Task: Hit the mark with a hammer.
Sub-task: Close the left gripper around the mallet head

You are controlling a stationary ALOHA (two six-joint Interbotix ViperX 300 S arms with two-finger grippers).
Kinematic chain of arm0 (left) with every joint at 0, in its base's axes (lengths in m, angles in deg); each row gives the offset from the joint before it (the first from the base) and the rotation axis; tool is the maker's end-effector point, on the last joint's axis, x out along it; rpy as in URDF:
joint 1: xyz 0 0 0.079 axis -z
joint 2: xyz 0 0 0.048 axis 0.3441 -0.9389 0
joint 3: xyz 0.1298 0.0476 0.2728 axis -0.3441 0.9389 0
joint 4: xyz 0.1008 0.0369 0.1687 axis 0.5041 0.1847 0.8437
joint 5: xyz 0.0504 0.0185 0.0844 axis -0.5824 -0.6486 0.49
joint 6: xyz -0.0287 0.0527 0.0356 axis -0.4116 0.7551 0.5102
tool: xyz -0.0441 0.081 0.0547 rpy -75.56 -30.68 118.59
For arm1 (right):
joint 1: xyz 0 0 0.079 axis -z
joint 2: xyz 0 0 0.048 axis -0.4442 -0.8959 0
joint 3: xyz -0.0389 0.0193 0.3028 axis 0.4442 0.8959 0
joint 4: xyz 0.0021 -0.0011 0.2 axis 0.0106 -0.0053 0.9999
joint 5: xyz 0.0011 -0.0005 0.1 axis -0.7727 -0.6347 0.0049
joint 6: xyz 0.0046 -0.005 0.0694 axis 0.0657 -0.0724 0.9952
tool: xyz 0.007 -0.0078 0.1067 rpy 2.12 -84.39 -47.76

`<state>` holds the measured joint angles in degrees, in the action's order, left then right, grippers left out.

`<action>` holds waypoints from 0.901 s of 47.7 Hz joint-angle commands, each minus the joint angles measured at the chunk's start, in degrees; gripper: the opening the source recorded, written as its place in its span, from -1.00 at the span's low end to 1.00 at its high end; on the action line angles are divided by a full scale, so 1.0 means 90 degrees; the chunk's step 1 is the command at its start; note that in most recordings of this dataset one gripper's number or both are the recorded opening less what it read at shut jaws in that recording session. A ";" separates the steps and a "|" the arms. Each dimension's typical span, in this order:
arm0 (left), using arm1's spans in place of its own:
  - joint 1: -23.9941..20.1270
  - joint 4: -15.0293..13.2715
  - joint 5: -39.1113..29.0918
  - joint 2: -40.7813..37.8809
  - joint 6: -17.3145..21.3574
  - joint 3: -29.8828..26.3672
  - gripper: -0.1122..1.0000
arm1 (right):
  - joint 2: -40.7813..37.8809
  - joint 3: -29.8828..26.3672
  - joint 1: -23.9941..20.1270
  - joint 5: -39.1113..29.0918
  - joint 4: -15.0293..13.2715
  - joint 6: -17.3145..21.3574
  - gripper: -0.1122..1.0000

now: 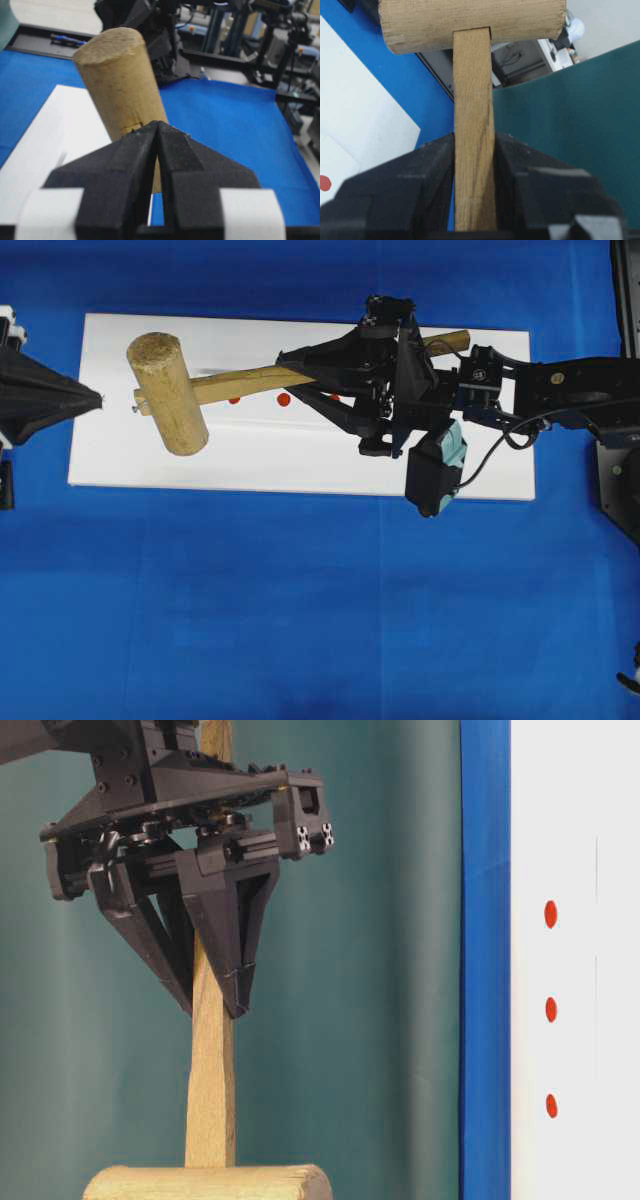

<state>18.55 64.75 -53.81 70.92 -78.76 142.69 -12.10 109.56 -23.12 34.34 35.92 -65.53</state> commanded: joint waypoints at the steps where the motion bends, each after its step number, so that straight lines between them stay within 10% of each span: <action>1: -0.0078 -0.0010 0.0078 -0.0088 -0.0107 -0.0068 -0.63 | 0.0225 -0.0127 -0.0010 0.0078 0.0020 0.0010 -0.63; 16: -0.0127 -0.0010 0.0166 -0.0088 -0.0293 -0.0068 0.83 | 0.0225 -0.0127 -0.0010 0.0049 0.0020 0.0020 -0.63; 43: -0.0313 -0.0010 0.1152 -0.1758 -0.0303 -0.0645 0.87 | 0.0225 -0.0146 -0.0029 0.0029 0.0020 0.0010 -0.63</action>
<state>16.09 64.75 -45.46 57.83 -81.39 139.26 -12.19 109.56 -23.21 34.16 35.92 -65.62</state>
